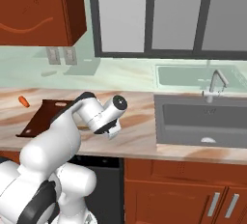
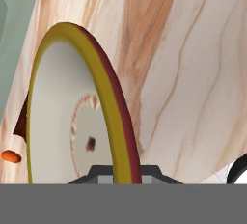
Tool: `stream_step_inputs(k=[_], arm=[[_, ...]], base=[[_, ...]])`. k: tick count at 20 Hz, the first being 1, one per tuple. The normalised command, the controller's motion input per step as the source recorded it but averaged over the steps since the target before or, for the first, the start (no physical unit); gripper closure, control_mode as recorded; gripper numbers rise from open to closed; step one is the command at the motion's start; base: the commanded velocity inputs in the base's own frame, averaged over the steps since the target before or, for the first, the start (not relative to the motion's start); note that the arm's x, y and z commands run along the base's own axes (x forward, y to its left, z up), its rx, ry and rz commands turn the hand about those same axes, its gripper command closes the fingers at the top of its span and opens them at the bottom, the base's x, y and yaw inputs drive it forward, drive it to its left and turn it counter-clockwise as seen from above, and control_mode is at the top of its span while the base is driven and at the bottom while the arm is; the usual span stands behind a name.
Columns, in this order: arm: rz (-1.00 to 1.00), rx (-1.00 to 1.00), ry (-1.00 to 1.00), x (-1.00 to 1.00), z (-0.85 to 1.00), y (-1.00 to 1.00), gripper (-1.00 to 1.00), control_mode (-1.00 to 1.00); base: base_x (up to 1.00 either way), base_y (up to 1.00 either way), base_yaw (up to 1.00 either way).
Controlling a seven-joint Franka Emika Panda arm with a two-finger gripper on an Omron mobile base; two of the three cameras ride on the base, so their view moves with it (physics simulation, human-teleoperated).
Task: Place the two vegetables and bowl onto the tray for setting up a vegetable dip station.
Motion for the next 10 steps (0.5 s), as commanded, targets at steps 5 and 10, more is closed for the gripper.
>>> stream_step_inputs(k=[5, 10], arm=[[0.0, 0.0, 0.0, 0.0, 0.0, 0.0, 1.0, 1.0], [0.0, 0.0, 0.0, 0.0, 0.0, 0.0, 1.0, 1.0]], base=[[0.05, 0.43, 0.0], [0.11, 0.39, 0.0]])
